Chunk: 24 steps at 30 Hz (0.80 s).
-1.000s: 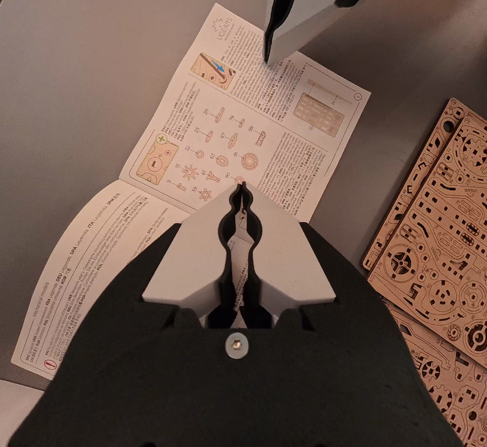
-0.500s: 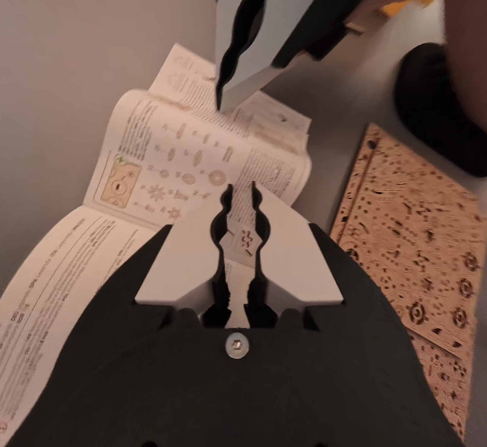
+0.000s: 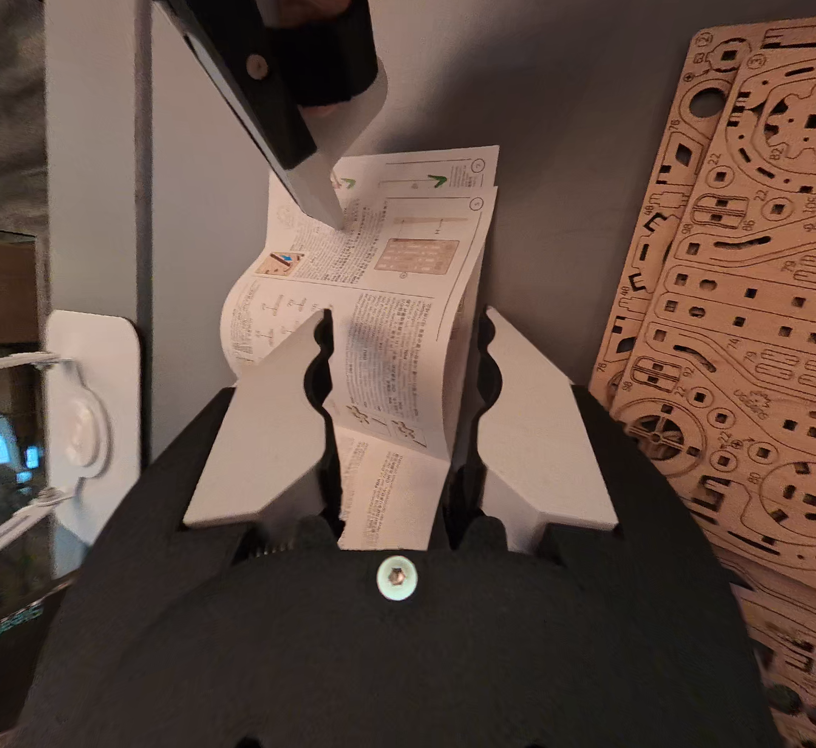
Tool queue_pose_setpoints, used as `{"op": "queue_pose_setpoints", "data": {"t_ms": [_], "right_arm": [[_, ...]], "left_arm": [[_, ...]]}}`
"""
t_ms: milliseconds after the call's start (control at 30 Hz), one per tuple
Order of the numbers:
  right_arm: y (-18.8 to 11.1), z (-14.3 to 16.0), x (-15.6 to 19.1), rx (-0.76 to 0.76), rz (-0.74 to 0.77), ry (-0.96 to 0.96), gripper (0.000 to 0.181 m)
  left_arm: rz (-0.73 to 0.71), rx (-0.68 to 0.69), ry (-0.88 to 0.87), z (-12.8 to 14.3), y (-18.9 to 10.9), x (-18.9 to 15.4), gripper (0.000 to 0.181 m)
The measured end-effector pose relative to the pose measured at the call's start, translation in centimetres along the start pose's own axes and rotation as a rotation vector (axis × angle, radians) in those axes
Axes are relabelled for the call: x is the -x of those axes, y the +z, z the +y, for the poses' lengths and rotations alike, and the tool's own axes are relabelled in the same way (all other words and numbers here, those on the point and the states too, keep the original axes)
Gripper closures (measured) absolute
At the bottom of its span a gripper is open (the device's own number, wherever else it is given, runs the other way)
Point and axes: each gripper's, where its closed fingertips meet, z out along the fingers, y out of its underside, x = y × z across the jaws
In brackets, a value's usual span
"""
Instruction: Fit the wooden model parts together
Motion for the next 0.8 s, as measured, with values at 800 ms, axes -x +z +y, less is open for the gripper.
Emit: {"op": "queue_pose_setpoints", "data": {"t_ms": [800], "right_arm": [[-5.6,-4.2,-2.0,-0.352,-0.003,0.119,0.179]], "left_arm": [[-0.175,-0.084,-0.113,0.6,-2.7,3.9,0.135]]}}
